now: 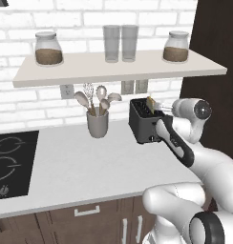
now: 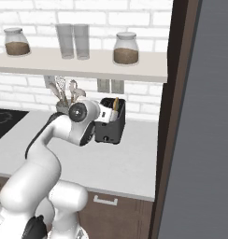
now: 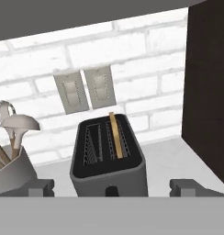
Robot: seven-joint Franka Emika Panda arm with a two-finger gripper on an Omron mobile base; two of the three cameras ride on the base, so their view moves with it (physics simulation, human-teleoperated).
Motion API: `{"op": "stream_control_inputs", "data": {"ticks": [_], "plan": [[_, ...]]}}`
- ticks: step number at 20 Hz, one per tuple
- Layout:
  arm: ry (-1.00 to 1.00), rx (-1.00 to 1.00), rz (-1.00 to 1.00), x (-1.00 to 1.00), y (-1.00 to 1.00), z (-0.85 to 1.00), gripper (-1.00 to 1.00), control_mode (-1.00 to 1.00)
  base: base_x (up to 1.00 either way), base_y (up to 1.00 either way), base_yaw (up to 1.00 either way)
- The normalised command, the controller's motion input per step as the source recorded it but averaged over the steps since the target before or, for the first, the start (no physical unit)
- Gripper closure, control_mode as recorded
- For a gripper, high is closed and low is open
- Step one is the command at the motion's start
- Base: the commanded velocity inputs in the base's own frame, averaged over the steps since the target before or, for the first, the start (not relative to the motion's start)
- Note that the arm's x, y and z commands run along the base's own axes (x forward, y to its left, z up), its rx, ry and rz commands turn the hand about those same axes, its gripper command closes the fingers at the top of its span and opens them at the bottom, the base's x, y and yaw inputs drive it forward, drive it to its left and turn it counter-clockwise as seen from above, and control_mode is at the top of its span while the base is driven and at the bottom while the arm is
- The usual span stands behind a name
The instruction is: Start the toaster. Once the lever pops up, take the bread to the plate on the dining counter.
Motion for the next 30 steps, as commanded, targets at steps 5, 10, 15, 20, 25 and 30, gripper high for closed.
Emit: {"op": "stream_control_inputs", "data": {"ticks": [5,10,15,20,25,30], "plan": [[0.1,0.0,0.12,0.03,0.0,0.42,-1.0,-1.0,0.0,0.0,0.0],[0.12,-0.04,0.0,0.02,0.0,0.19,-1.0,-1.0,0.0,0.0,0.0],[0.1,-0.01,0.0,0.01,0.0,-0.15,-1.0,-1.0,0.0,0.0,0.0],[0.0,0.0,0.0,0.06,-0.04,-0.03,-1.0,-1.0,0.0,0.0,0.0],[0.03,-0.01,0.0,0.19,0.0,-0.12,-1.0,-1.0,0.0,0.0,0.0],[0.01,-0.01,0.0,0.18,0.0,-0.24,-1.0,-1.0,0.0,0.0,0.0]]}}
